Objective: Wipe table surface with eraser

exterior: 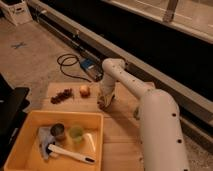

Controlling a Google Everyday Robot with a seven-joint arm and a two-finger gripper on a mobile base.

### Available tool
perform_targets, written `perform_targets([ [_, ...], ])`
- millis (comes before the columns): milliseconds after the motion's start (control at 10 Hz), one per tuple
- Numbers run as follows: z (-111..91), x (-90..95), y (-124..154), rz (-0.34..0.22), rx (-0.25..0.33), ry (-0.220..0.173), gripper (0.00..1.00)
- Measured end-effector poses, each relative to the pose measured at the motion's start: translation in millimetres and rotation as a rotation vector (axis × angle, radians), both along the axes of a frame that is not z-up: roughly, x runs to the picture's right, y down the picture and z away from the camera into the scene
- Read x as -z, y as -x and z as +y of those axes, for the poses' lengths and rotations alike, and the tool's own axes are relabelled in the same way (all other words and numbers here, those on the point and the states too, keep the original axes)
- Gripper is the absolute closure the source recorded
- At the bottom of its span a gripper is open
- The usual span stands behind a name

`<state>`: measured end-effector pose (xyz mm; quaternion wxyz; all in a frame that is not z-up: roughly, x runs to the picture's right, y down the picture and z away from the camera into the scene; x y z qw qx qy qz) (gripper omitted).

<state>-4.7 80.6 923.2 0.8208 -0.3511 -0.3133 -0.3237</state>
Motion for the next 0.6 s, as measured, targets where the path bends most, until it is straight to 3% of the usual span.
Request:
perform_targets([
  [100,-3,-11.4,-2,0.003,-0.011,-0.009,1.0],
  [300,-8,-16.5,12,-0.027,-0.015,-0.033,1.0],
  [600,-11,-10.9,54,-0.128,-0.031,-0.078,1.0],
])
